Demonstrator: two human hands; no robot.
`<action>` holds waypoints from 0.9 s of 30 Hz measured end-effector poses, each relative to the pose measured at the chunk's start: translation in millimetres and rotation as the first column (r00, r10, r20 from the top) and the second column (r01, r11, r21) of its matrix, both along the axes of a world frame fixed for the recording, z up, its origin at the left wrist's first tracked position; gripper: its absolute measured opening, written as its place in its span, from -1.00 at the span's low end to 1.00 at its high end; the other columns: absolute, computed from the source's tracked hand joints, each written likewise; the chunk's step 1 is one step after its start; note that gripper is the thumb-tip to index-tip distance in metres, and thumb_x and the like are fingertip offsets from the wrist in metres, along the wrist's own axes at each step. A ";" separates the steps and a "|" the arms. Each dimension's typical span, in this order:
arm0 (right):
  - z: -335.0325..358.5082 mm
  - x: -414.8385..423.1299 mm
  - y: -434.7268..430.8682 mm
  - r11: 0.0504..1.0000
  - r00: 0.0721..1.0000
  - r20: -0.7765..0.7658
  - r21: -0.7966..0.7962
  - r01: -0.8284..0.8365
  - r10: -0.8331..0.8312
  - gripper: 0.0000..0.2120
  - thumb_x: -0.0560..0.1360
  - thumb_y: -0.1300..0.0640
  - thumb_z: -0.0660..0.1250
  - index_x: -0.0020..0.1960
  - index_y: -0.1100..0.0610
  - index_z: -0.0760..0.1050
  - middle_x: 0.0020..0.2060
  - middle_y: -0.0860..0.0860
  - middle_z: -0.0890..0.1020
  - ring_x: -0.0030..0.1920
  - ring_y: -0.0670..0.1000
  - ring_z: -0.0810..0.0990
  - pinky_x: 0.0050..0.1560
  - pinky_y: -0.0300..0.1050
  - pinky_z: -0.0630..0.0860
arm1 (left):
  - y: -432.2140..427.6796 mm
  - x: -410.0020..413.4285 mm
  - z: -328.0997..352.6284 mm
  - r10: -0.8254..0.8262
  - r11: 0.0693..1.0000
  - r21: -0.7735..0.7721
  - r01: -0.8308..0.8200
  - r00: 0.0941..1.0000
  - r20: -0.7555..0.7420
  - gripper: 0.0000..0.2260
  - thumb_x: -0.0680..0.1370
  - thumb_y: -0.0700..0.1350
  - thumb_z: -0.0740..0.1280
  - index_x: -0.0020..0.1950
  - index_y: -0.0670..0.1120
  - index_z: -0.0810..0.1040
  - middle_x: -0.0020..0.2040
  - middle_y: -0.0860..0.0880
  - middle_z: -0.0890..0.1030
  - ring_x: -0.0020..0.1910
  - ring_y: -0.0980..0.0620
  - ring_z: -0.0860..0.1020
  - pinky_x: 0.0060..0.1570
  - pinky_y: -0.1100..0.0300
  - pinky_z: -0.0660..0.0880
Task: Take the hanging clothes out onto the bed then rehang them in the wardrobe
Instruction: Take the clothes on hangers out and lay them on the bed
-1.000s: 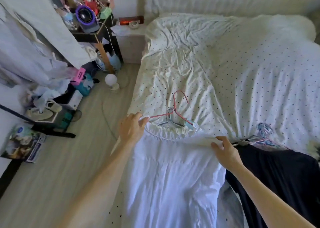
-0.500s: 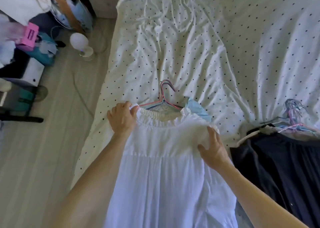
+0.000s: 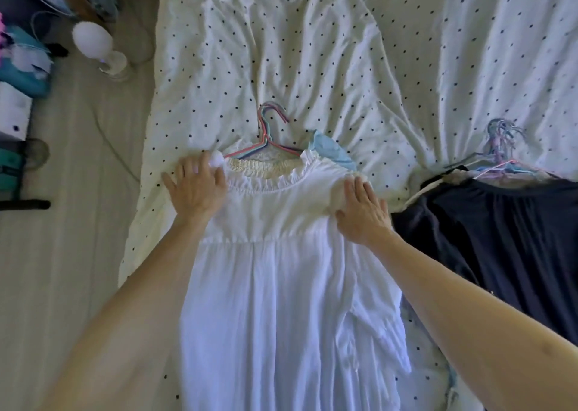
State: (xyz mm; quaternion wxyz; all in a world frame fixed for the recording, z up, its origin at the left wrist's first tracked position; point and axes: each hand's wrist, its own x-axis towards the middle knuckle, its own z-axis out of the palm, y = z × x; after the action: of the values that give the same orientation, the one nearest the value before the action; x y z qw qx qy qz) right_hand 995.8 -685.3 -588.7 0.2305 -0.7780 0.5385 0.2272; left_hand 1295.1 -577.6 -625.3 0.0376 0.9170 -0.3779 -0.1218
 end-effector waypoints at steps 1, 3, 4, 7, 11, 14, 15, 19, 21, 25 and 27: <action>11.2 -4.5 4.1 1.000 1.000 0.029 -0.001 0.005 -0.005 -0.32 0.60 -0.04 0.11 0.61 0.06 -0.13 0.61 0.01 -0.11 0.60 0.04 -0.16 0.54 0.15 0.01 | 9.5 -8.2 9.4 -0.025 1.000 -0.018 0.025 1.000 -0.012 -0.58 0.61 0.05 0.20 0.46 -0.02 0.35 0.43 -0.13 0.40 0.43 -0.15 0.31 0.40 -0.31 0.12; 37.0 -18.7 19.1 1.000 0.996 0.092 -0.001 0.004 -0.004 -0.44 0.62 -0.04 0.12 0.57 0.05 0.11 0.61 0.04 0.01 0.60 0.04 -0.06 0.54 0.11 0.06 | 32.1 -33.8 31.4 -0.056 0.998 0.010 0.057 0.996 -0.065 -0.50 0.59 0.02 0.25 0.52 0.00 0.28 0.54 -0.11 0.25 0.51 -0.14 0.21 0.44 -0.29 0.08; 50.4 -29.1 30.4 1.000 0.992 0.126 0.009 0.005 -0.006 -0.49 0.63 -0.04 0.12 0.54 0.05 0.20 0.60 0.05 0.08 0.59 0.05 -0.01 0.55 0.08 0.07 | 44.6 -50.2 42.0 -0.069 0.996 0.054 0.075 0.993 -0.099 -0.47 0.59 0.03 0.26 0.55 0.00 0.24 0.58 -0.10 0.18 0.54 -0.14 0.17 0.45 -0.27 0.07; 93.4 -78.1 75.1 0.995 0.969 0.236 0.087 0.045 -0.065 -0.56 0.64 0.02 0.18 0.51 0.02 0.32 0.55 0.03 0.25 0.57 0.02 0.12 0.52 -0.07 0.08 | 86.0 -109.7 78.6 -0.093 0.982 0.142 0.128 0.969 -0.230 -0.45 0.61 0.04 0.23 0.59 0.02 0.19 0.62 -0.09 0.06 0.58 -0.12 0.09 0.49 -0.21 0.10; 163.8 -161.3 136.2 0.983 0.931 0.322 0.120 0.138 -0.170 -0.78 0.61 0.15 0.22 0.14 -0.09 0.55 0.26 0.08 0.57 0.37 0.10 0.45 0.22 -0.40 0.29 | 133.6 -201.2 135.5 -0.089 0.956 0.223 0.192 0.910 -0.404 -0.46 0.65 0.05 0.18 0.61 0.03 0.13 0.64 -0.05 -0.03 0.60 -0.10 0.01 0.53 -0.15 0.05; 209.6 -231.9 170.6 0.982 0.923 0.338 0.060 0.176 -0.186 -0.74 0.63 0.18 0.18 0.23 0.17 0.56 0.27 0.09 0.57 0.37 0.15 0.42 0.26 -0.43 0.23 | 151.6 -270.4 175.9 -0.166 0.919 0.250 0.306 0.874 -0.457 -0.47 0.65 0.06 0.15 0.61 0.03 0.11 0.64 -0.03 0.01 0.61 -0.06 -0.01 0.54 -0.13 0.03; 222.4 -257.2 180.3 0.982 0.919 0.347 0.026 0.190 -0.187 -0.69 0.64 0.10 0.17 0.34 0.06 0.52 0.37 -0.03 0.50 0.48 0.05 0.31 0.36 -0.34 0.22 | 154.5 -292.4 187.9 -0.201 0.904 0.252 0.346 0.863 -0.463 -0.47 0.65 0.06 0.14 0.61 0.03 0.11 0.63 -0.02 0.04 0.61 -0.05 0.00 0.54 -0.12 0.03; 266.0 -358.5 203.8 0.961 0.907 0.369 -0.104 0.256 -0.202 -0.62 0.65 -0.05 0.16 0.46 -0.17 0.36 0.50 -0.19 0.31 0.56 -0.16 0.07 0.47 -0.19 0.16 | 149.5 -384.2 231.2 -0.358 0.840 0.219 0.496 0.810 -0.464 -0.50 0.65 0.05 0.13 0.59 0.05 0.15 0.62 -0.01 0.11 0.59 -0.03 0.04 0.53 -0.11 0.03; 290.2 -410.5 211.1 0.932 0.890 0.394 -0.176 0.318 -0.229 -0.62 0.65 -0.05 0.16 0.46 -0.18 0.36 0.50 -0.19 0.31 0.56 -0.17 0.06 0.46 -0.20 0.16 | 136.4 -434.0 251.0 -0.440 0.813 0.174 0.556 0.782 -0.442 -0.49 0.64 0.05 0.13 0.59 0.05 0.17 0.61 -0.01 0.15 0.59 -0.02 0.07 0.53 -0.12 0.05; 328.3 -526.5 223.7 0.841 0.855 0.412 -0.296 0.452 -0.315 -0.62 0.65 -0.06 0.15 0.46 -0.20 0.36 0.50 -0.19 0.30 0.55 -0.14 0.11 0.44 -0.20 0.21 | 95.2 -551.6 291.6 -0.636 0.708 0.066 0.703 0.675 -0.374 -0.49 0.64 0.06 0.13 0.59 0.05 0.17 0.61 -0.03 0.16 0.59 -0.04 0.07 0.54 -0.08 0.08; 344.8 -594.9 237.1 0.767 0.831 0.414 -0.368 0.525 -0.370 -0.62 0.64 -0.03 0.20 0.44 -0.18 0.39 0.48 -0.16 0.35 0.55 -0.10 0.17 0.47 -0.16 0.19 | 72.9 -625.7 311.6 -0.738 0.617 0.033 0.786 0.593 -0.323 -0.50 0.65 0.08 0.12 0.60 0.08 0.16 0.62 0.00 0.13 0.60 -0.02 0.04 0.54 -0.12 0.05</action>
State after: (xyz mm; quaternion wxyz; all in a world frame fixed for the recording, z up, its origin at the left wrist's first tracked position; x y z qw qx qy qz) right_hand 400.8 -448.3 -243.9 0.1679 -0.6823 0.7045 -0.1001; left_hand 669.4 -504.7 -313.7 -0.0452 0.6386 -0.7132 -0.2855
